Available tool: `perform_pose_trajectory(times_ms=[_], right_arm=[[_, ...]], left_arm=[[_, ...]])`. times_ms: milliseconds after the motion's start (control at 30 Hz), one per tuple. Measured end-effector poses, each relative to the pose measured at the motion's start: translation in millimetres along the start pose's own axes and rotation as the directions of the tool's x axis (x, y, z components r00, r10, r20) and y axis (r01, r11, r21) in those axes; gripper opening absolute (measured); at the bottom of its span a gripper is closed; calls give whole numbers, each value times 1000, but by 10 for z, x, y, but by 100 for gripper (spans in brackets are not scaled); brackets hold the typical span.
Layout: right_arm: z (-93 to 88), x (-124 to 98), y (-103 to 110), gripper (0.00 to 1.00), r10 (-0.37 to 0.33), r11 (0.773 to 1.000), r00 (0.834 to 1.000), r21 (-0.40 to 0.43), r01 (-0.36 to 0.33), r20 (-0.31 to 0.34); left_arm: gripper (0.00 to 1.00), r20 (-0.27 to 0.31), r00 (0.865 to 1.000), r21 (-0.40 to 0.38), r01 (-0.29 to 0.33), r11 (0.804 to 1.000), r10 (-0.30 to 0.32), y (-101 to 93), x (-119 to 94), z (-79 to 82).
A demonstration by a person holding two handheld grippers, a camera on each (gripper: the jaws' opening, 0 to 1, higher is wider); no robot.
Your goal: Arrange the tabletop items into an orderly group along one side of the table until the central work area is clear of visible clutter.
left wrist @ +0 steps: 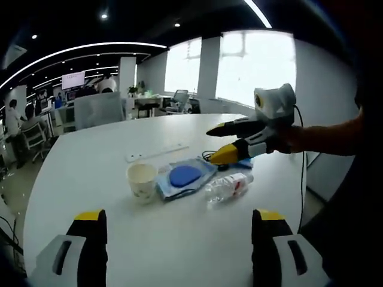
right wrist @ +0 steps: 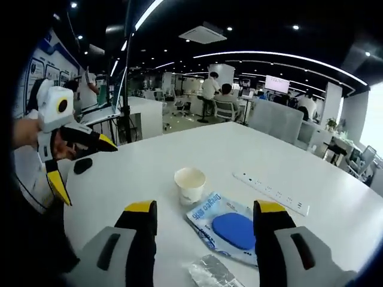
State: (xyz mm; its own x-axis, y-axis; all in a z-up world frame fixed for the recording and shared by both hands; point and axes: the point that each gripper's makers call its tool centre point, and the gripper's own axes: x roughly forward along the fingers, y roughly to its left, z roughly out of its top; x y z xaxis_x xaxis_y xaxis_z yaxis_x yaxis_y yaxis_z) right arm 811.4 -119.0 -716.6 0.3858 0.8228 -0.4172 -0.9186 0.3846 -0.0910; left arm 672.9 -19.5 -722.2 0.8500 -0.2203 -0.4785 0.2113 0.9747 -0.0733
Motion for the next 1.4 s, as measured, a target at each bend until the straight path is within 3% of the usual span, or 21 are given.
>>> perform_pose_trajectory(times_ms=[300,400,867,1067,1400], right_arm=[[-81,-441,-236,75,-75,991,996,113,70,41],[-171,-622,-301,79,-101,985,994,141,95,34],[-653,-1334,-618,93,-211,951,977,233,205,2],[-865,-1551,-697,100,-237,939,971,248,237,-30],[-1056,-1785,-796,100,-284,912,958,296,283,-39]], left_arm=[[99,33,999,-26,-10,1000,11,59,12,40],[99,56,998,-12,-7,1000,7,30,21,90],[100,49,999,-5,-10,1000,10,-83,12,66],[100,41,999,3,-4,1000,4,-120,9,47],[100,57,998,15,-11,1000,11,-131,-21,82]])
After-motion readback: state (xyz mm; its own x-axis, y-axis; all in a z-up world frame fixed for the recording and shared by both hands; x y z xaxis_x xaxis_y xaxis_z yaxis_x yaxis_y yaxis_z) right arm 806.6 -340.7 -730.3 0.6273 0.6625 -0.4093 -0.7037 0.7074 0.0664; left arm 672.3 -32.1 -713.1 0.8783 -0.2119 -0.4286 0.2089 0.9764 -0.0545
